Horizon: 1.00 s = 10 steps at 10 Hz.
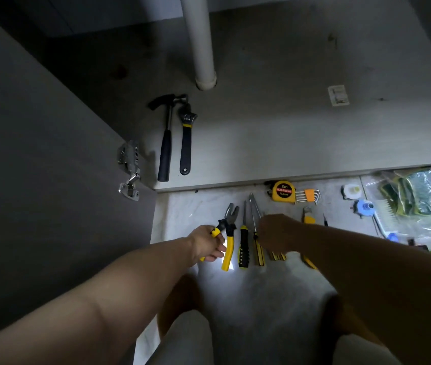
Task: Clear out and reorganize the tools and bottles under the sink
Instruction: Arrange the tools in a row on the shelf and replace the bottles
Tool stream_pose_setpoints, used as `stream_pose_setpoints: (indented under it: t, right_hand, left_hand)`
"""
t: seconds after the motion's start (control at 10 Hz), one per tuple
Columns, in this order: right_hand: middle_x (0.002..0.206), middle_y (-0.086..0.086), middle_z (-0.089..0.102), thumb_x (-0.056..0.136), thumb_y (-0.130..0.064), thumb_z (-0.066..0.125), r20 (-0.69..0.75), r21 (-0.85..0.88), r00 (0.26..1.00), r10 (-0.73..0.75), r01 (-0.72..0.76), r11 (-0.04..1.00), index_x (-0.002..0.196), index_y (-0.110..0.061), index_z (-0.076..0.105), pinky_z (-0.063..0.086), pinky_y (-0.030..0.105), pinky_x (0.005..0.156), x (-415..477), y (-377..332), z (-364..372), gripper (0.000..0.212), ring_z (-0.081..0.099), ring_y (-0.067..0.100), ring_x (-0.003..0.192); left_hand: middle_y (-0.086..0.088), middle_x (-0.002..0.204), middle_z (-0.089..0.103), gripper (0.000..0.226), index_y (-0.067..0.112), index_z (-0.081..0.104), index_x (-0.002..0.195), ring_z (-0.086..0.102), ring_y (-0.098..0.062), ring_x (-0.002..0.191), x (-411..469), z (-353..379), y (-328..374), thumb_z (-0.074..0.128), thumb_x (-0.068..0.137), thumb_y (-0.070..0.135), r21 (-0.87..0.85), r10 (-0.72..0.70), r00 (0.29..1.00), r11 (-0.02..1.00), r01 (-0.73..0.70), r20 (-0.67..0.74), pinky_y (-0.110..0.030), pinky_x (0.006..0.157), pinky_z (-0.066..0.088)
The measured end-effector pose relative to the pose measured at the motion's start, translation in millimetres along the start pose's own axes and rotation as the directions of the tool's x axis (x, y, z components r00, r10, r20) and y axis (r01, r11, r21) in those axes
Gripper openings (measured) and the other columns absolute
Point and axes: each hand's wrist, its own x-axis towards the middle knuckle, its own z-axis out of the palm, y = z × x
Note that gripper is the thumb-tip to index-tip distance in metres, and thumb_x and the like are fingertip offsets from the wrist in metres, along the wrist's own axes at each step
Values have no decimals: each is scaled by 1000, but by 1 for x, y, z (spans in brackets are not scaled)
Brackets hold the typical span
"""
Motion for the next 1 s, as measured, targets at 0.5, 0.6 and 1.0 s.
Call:
stream_pose_setpoints:
  t: [0.5, 0.6, 1.0]
  right_hand:
    - [58, 3, 69, 82, -18, 70, 56, 549, 998, 22, -49, 834, 78, -10, 70, 52, 19, 43, 55, 1, 57, 9, 66, 8, 43]
    - [67, 13, 73, 88, -17, 70, 291, 599, 955, -61, -132, 790, 88, 1, 70, 62, 30, 57, 37, 7, 25, 18, 72, 20, 57]
    - [73, 5, 74, 89, -28, 67, 10, 604, 987, -160, 122, 787, 98, -13, 69, 58, 34, 70, -27, 32, -104, 18, 76, 32, 83]
  left_hand:
    - [-15, 103, 77, 21, 14, 62, 84, 70, -22, 90, 2, -18, -4, 53, 96, -1, -82, 33, 993, 996, -24, 110, -34, 80, 40]
    - [-11, 77, 73, 15, 12, 62, 77, 64, -21, 74, -10, -17, 7, 58, 87, 1, -195, 34, 983, 981, 2, 182, -33, 86, 37]
    - [-5, 82, 63, 30, 10, 65, 109, 59, -16, 72, -62, -5, 97, 79, 83, 7, -338, 449, 892, 833, -439, -51, -25, 60, 44]
